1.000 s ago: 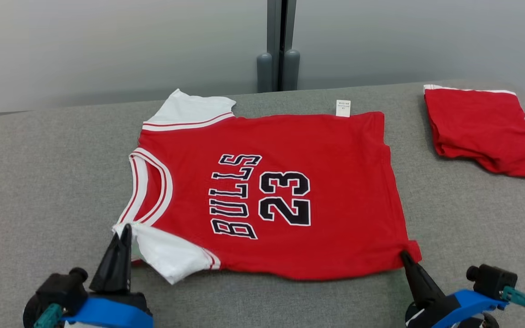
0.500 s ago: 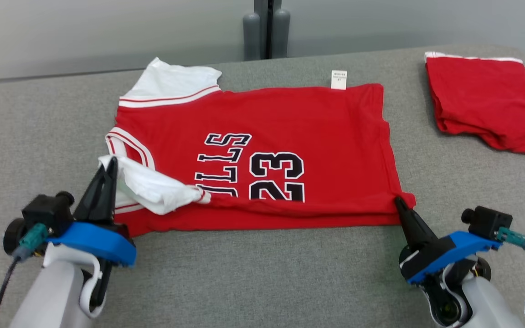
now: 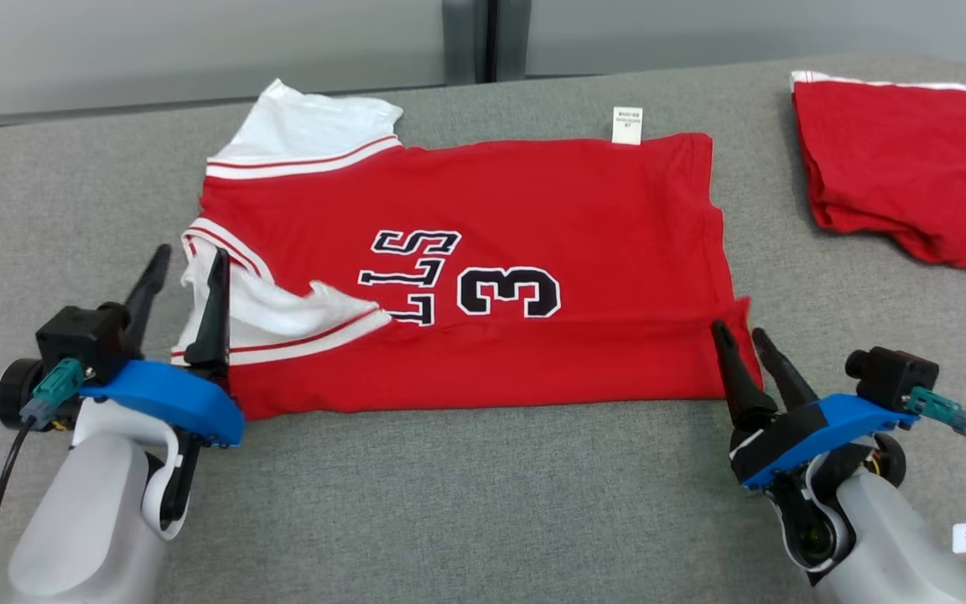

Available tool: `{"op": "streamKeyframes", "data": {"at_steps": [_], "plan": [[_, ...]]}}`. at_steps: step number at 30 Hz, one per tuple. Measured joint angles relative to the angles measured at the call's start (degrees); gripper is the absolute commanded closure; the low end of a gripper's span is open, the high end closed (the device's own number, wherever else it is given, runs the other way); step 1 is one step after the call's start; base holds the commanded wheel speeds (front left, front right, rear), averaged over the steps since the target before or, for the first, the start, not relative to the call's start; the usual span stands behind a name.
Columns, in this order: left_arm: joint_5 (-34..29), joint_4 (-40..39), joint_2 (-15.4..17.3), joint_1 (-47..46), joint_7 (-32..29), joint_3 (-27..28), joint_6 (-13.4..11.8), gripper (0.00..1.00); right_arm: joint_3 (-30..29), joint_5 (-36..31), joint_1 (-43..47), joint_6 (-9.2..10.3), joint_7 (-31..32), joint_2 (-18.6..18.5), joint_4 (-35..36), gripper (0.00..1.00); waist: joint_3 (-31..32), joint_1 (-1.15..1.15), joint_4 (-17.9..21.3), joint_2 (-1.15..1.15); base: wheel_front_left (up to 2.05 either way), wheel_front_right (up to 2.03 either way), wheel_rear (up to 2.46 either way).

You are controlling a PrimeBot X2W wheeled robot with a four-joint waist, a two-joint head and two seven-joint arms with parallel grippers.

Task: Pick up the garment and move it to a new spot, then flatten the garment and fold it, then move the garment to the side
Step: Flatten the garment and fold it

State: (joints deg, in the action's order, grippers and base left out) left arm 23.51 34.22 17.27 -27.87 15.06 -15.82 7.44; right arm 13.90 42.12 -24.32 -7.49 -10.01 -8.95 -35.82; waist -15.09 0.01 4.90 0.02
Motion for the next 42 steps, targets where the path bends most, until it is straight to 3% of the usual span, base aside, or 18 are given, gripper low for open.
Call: {"op": "streamKeyframes", "data": {"at_steps": [13,17,28,29,30,31,32,42], "plan": [[-3.1,-1.7,-2.0,13.0,0.0,6.9,0.0,0.0,1.2,-0.5,3.1,0.01,-2.8,-2.9,-4.5,0.0,2.7,-0.01,-0.5,-0.02,0.0,0.0,0.0],[-3.2,0.7,-2.6,13.7,0.0,6.1,0.0,0.0,2.7,-4.7,1.6,0.0,-3.4,-3.4,-7.0,0.0,2.4,-0.01,-0.9,-0.02,0.0,0.0,0.0],[-0.4,7.9,-3.8,10.1,0.0,2.5,0.0,0.0,4.0,-7.5,-1.5,0.0,-4.3,-1.7,-13.2,0.0,1.5,-0.01,-1.6,-0.02,0.0,0.0,0.0],[-0.2,8.5,-4.0,9.8,0.0,2.4,0.0,0.0,4.2,-7.5,-1.6,0.01,-4.4,-1.5,-13.7,0.09,1.5,-0.01,-1.7,-0.02,0.0,0.0,0.0],[0.2,9.0,-4.2,9.5,0.0,2.2,0.0,0.29,4.3,-7.5,-1.9,0.01,-4.5,-1.5,-14.1,0.62,1.6,-0.01,-1.8,-0.02,0.0,0.0,0.0],[0.8,9.5,-4.6,9.1,0.0,2.1,0.0,0.61,4.5,-7.4,-2.0,0.08,-4.5,-1.4,-14.4,0.84,1.8,-0.01,-2.0,-0.02,0.0,0.0,0.0],[2.3,9.8,-5.2,8.9,0.0,2.1,0.0,1.0,5.1,-7.1,-2.0,0.08,-4.5,-1.0,-14.6,1.0,2.5,0.0,-2.3,-0.02,0.0,0.0,0.0],[2.7,4.2,-5.2,14.5,0.0,4.1,0.0,1.0,6.0,-4.2,2.8,0.02,-4.9,-1.3,-12.1,1.0,8.7,-0.01,-4.5,-0.02,0.0,0.0,0.0]]}}
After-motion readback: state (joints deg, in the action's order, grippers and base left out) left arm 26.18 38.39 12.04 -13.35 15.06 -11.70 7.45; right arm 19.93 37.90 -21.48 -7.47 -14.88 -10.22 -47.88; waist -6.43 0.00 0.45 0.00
